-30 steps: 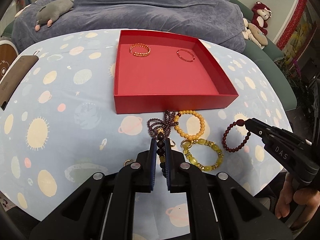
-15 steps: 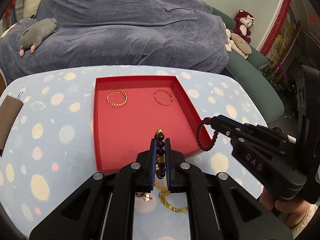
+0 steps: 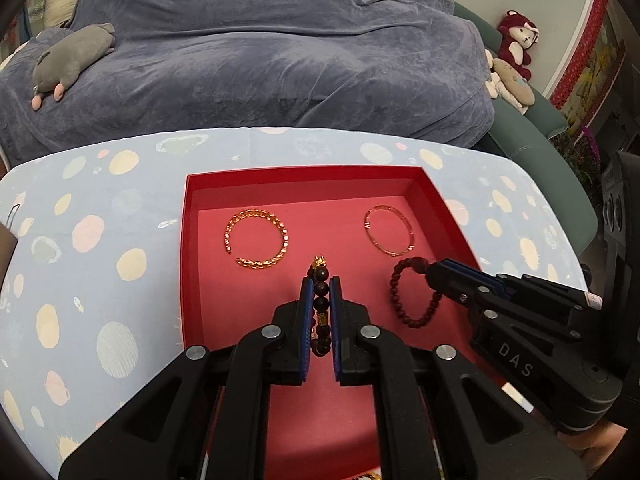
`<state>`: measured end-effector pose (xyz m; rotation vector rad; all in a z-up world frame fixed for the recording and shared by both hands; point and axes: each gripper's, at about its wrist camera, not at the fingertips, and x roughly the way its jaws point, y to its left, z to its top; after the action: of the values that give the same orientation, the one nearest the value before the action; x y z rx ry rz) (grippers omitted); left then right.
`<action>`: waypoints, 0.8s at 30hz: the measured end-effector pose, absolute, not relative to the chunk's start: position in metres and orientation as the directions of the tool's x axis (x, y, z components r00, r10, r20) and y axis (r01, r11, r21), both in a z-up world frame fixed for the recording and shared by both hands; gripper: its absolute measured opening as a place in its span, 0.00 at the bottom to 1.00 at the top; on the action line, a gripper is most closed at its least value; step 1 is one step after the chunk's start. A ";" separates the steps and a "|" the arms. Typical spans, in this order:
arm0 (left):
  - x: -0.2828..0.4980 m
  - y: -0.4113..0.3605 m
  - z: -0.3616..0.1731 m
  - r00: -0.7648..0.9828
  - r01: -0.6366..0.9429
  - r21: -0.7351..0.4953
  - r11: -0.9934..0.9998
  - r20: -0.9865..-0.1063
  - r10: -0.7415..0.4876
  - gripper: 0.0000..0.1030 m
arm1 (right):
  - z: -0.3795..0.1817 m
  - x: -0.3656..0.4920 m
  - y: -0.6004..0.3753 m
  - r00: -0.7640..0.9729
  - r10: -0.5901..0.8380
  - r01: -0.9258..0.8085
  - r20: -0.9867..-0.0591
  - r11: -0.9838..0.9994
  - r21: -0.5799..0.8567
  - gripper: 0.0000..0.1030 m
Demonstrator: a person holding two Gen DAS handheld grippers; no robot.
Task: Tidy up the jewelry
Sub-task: 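Carry both bead bracelets into the red box and open both tools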
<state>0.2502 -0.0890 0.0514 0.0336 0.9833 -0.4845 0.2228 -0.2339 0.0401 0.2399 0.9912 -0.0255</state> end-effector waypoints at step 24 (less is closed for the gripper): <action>0.219 -0.053 0.058 0.592 0.270 -0.071 0.960 -0.775 -0.223 0.44 | 0.066 0.164 -0.246 0.621 -0.048 0.191 -0.783 0.977 0.091 0.47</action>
<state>0.2186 -0.0534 0.0584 0.0561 0.8926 -0.2867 0.1643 -0.2458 0.0657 0.1713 0.8920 -0.1380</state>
